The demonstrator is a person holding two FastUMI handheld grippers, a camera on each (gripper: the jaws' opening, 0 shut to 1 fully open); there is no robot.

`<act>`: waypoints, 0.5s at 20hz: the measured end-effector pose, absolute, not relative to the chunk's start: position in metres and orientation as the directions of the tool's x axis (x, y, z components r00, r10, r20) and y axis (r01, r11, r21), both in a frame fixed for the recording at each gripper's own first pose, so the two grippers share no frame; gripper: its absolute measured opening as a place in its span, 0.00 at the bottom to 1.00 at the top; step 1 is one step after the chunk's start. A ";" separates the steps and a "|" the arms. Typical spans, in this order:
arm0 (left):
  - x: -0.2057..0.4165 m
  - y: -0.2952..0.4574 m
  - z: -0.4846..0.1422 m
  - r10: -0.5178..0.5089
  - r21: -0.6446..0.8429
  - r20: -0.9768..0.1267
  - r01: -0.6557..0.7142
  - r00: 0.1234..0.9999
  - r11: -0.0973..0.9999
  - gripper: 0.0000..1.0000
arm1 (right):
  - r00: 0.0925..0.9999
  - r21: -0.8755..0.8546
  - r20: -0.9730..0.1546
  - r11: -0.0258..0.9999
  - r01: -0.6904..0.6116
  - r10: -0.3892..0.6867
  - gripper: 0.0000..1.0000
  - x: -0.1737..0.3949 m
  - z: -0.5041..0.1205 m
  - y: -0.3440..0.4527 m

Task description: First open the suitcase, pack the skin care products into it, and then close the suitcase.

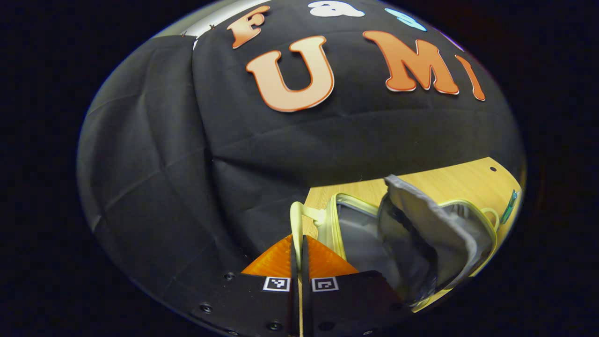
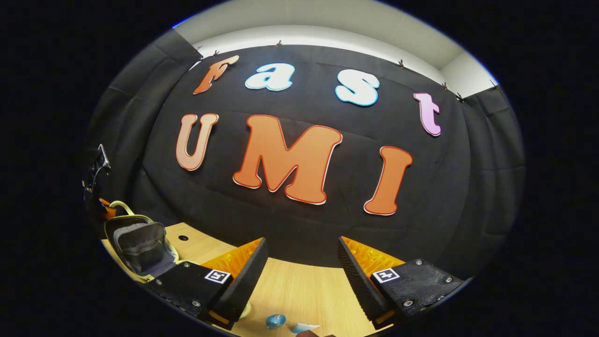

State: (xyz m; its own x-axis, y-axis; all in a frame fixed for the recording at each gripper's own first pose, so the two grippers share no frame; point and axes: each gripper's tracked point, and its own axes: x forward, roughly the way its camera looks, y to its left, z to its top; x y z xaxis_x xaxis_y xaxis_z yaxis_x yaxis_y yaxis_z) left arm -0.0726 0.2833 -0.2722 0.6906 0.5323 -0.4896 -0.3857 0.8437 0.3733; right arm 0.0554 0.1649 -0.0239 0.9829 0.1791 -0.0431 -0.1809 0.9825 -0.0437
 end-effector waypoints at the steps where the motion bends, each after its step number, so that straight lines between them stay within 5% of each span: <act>1: -0.076 0.287 -0.280 0.529 0.364 -0.514 -0.386 0.675 0.847 0.02 | 0.983 -0.044 -0.046 0.983 -0.178 0.176 0.95 0.053 -0.024 0.169; 8: -0.099 0.296 -0.335 0.490 0.314 -0.664 -0.383 0.565 0.869 0.03 | 0.990 -0.072 -0.077 0.989 -0.128 0.122 0.94 0.045 -0.022 0.175; 10: -0.102 0.301 -0.351 0.522 0.356 -0.670 -0.388 0.527 0.850 0.10 | 0.991 -0.077 -0.080 0.991 -0.112 0.106 0.95 0.043 -0.022 0.173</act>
